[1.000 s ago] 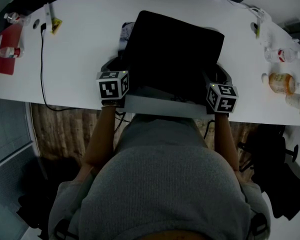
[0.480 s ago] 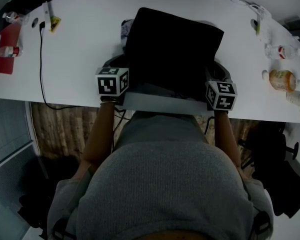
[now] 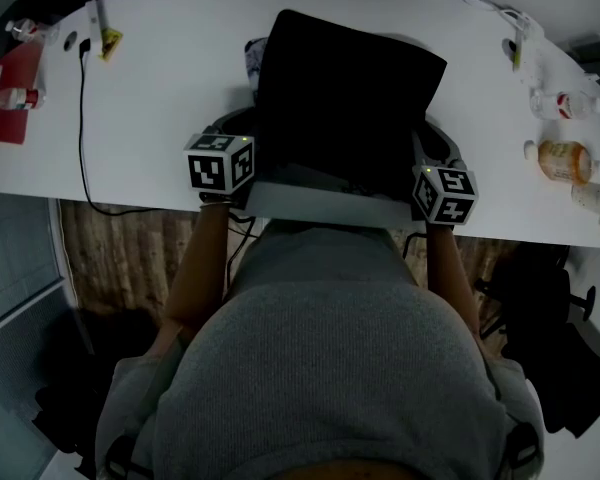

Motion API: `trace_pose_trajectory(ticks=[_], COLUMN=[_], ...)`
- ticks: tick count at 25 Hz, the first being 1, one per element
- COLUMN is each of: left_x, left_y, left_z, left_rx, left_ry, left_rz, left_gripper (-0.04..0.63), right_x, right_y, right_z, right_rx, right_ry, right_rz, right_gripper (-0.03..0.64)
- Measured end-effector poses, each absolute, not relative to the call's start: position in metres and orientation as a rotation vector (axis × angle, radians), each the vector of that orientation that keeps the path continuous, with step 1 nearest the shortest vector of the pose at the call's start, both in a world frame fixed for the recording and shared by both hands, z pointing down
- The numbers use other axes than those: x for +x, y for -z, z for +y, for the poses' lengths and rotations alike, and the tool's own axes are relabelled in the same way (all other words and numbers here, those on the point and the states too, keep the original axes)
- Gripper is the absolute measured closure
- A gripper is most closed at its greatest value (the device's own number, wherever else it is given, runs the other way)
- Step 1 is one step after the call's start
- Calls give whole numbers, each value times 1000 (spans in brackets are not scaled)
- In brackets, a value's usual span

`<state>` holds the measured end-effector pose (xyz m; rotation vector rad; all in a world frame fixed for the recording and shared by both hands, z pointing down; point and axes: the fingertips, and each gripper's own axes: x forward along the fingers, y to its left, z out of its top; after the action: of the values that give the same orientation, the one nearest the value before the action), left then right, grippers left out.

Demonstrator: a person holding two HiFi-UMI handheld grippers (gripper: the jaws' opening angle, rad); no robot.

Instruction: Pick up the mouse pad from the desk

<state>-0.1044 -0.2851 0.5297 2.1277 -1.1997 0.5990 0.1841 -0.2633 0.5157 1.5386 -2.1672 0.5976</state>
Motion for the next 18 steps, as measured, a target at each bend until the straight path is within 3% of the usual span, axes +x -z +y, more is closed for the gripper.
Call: trace_pose_trajectory(ticks=[18], left_x=[-96], left_y=[-501], left_z=[-283], left_rx=[2233], left_ry=[-471], left_rz=[-1218], left_gripper=[563], right_x=[181], right_y=[-483], right_z=[-264], right_rx=[1625], right_ry=[-601], right_rz=[-2293], right_gripper=[595])
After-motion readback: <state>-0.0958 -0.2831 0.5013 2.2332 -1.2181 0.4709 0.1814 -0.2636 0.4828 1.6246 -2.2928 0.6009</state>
